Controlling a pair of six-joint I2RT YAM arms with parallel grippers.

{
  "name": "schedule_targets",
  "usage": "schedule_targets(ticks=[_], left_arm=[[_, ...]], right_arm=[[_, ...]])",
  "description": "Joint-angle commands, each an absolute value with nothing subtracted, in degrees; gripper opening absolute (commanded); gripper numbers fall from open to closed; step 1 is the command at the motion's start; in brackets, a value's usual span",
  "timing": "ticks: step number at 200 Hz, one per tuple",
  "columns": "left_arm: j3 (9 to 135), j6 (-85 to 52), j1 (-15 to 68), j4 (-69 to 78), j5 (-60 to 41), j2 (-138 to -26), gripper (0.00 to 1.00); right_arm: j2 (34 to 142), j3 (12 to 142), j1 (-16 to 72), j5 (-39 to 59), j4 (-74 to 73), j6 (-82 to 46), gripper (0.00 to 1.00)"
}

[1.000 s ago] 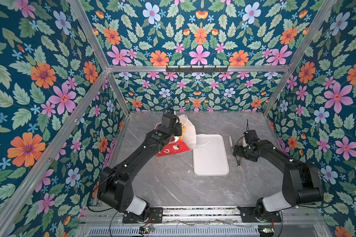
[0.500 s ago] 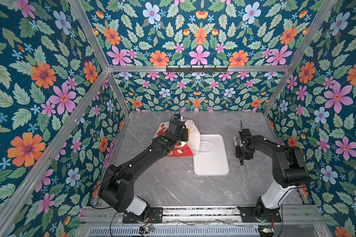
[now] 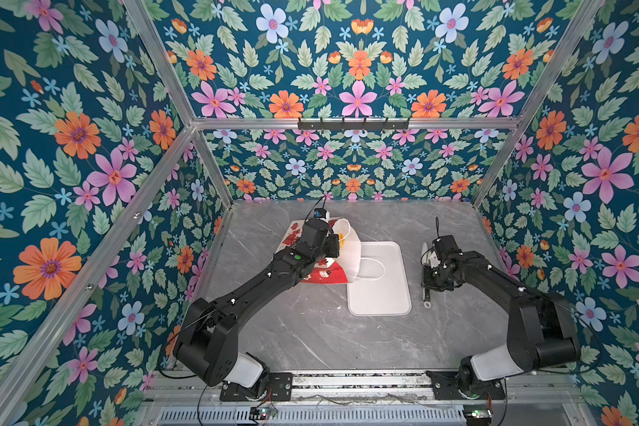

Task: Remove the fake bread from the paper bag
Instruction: 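Insert the right gripper's tongs into the bag opening and pinch a bread roll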

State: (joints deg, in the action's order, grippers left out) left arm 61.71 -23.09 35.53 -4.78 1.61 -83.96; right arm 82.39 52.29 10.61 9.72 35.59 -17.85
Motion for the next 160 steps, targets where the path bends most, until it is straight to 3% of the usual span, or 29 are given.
schedule_targets(ticks=[1, 17, 63, 107, 160], left_arm=[[61.1, -20.4, 36.4, -2.5, 1.0, -82.9, 0.00], [60.8, -18.8, 37.2, -3.5, 0.9, -82.2, 0.00], [63.7, -15.4, 39.8, -11.6, 4.7, -81.2, 0.00], [63.9, -16.0, 41.3, -13.3, 7.5, -81.6, 0.00], [61.9, -16.5, 43.1, -12.0, 8.0, -80.4, 0.00]], right_arm=[[75.8, 52.2, 14.9, 18.2, 40.4, -17.8, 0.00], [70.4, 53.1, 19.2, 21.4, 43.5, -18.6, 0.00], [62.5, 55.1, 27.9, 32.2, 48.6, -20.9, 0.22], [65.8, 54.3, 35.5, 35.4, 43.2, -23.0, 0.21], [75.0, 56.0, 36.2, 37.0, 37.1, -22.0, 0.22]])
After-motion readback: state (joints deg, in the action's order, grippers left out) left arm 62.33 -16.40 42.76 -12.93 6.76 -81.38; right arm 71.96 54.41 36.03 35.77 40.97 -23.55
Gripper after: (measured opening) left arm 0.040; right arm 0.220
